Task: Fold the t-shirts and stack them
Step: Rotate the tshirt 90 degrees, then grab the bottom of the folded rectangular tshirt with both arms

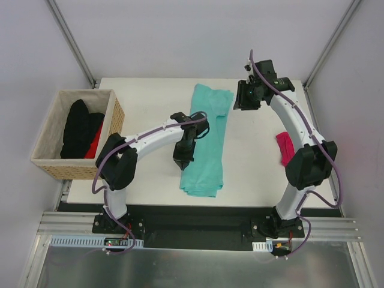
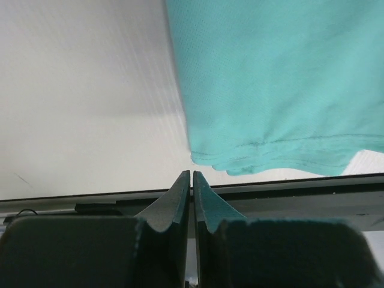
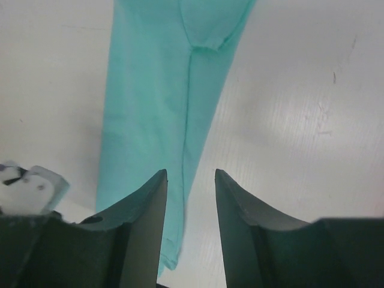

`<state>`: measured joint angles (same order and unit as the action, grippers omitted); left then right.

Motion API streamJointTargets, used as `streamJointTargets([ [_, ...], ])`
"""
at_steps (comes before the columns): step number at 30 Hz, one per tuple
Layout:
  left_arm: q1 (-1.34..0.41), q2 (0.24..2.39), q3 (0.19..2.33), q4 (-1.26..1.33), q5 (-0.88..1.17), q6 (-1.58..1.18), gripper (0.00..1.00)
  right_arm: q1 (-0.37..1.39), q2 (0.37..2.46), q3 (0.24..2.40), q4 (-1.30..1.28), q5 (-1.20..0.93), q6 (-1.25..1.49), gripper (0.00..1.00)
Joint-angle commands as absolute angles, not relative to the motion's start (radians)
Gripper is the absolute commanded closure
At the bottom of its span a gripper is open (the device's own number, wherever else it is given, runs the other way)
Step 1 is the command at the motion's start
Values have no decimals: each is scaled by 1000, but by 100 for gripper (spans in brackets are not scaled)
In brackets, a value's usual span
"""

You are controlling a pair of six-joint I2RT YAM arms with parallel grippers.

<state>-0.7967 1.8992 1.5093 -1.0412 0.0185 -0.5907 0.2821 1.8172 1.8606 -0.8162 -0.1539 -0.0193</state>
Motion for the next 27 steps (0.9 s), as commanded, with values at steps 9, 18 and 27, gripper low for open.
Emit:
streamJointTargets([
  [9,-718,1812,1514,-1137,-52,-549,94,343,1595,1384,-719,-25,66,59],
  [18,-716,1773,1414,-1095,-38,-541,94,518,1520,1175,-713,135,172,60],
  [27,-713,1743,1350,-1042,-6,-525,94,790,1488,1121,-816,383,357,62],
])
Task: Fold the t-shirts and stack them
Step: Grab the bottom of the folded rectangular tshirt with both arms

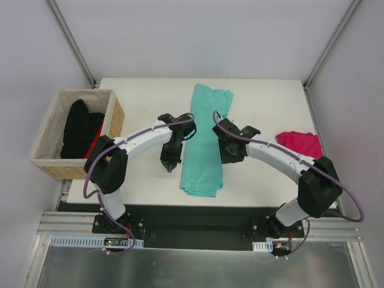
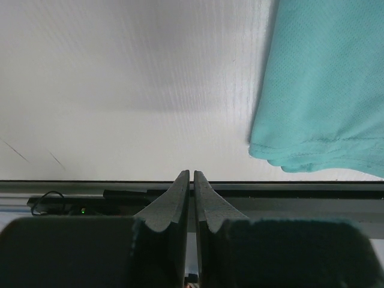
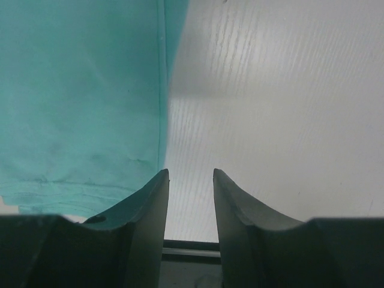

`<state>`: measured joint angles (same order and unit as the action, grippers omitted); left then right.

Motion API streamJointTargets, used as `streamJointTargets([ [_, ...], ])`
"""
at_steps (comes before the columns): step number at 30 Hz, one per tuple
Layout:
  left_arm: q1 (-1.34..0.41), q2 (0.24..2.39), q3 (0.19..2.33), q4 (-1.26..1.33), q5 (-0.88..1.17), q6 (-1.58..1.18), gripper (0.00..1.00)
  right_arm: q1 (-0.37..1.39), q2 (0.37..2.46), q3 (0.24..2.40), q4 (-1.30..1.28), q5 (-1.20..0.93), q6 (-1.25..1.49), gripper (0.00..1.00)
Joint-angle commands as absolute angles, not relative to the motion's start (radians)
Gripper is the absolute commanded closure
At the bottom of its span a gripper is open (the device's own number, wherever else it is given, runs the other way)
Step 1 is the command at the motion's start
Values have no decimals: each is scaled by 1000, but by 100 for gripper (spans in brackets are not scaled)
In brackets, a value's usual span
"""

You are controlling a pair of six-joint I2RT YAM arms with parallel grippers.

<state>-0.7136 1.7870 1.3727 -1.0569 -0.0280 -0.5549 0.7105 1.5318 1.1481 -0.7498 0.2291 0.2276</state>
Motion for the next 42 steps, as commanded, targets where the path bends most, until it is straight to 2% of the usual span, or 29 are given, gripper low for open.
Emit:
streamJointTargets([
  [1,-713,1749,1350,-1032,-3,-517,94,807,1486,1115,-834,396,379,62],
  [6,-710,1779,1367,-1008,51,-488,94,905,1509,1094,-882,456,501,62],
  [17,-712,1862,1381,-977,106,-509,95,1037,1646,1132,-881,483,508,60],
  [42,-713,1853,1279,-939,117,-529,96,1144,1690,1085,-836,437,614,60],
])
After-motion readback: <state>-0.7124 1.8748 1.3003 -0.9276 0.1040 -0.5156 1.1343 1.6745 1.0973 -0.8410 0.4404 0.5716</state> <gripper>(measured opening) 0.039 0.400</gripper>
